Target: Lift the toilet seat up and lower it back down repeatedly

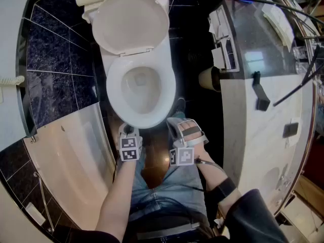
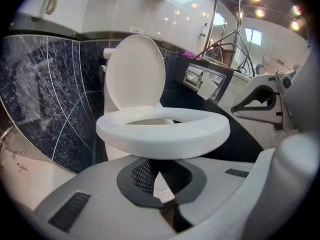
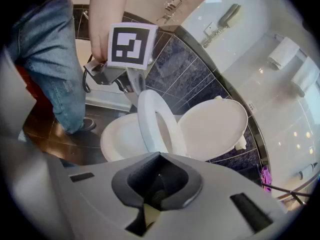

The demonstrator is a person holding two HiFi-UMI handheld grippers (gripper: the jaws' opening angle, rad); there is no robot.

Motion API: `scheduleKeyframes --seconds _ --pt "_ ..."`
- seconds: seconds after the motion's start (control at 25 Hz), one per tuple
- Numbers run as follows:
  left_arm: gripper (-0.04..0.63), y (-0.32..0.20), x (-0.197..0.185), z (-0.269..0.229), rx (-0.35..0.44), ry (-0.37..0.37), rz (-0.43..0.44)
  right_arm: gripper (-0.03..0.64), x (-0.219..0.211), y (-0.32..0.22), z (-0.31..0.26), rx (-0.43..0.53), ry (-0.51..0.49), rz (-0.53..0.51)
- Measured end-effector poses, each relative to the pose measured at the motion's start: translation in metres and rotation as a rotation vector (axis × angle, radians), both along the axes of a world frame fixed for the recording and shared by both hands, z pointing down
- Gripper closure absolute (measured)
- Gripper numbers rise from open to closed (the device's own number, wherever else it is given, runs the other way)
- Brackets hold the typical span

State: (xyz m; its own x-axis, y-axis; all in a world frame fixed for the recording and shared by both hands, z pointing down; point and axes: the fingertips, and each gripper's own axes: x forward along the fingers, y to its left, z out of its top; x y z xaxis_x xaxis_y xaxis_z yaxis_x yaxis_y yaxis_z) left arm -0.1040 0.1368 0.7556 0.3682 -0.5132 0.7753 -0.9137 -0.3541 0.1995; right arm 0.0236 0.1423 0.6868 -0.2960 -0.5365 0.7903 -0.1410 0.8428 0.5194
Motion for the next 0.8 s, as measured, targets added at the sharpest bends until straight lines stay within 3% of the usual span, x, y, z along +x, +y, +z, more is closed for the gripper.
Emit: scheduleKeyframes --seconds 0.44,0.6,0.8 --pt "0.601 0.047 0.008 0.092 -0.050 -0.049 0.051 0.598 0.024 -0.045 0.068 0.042 -0.121 0.264" --pt "0.601 0.068 0.011 0.131 -0.086 -0.050 0.069 0.598 0.020 -0.057 0.094 0.046 -0.146 0.297" --pt "0.601 0.102 0.008 0.176 -0.185 -0.069 0.057 0.598 0.021 -0.061 0.114 0.044 -0.153 0.315"
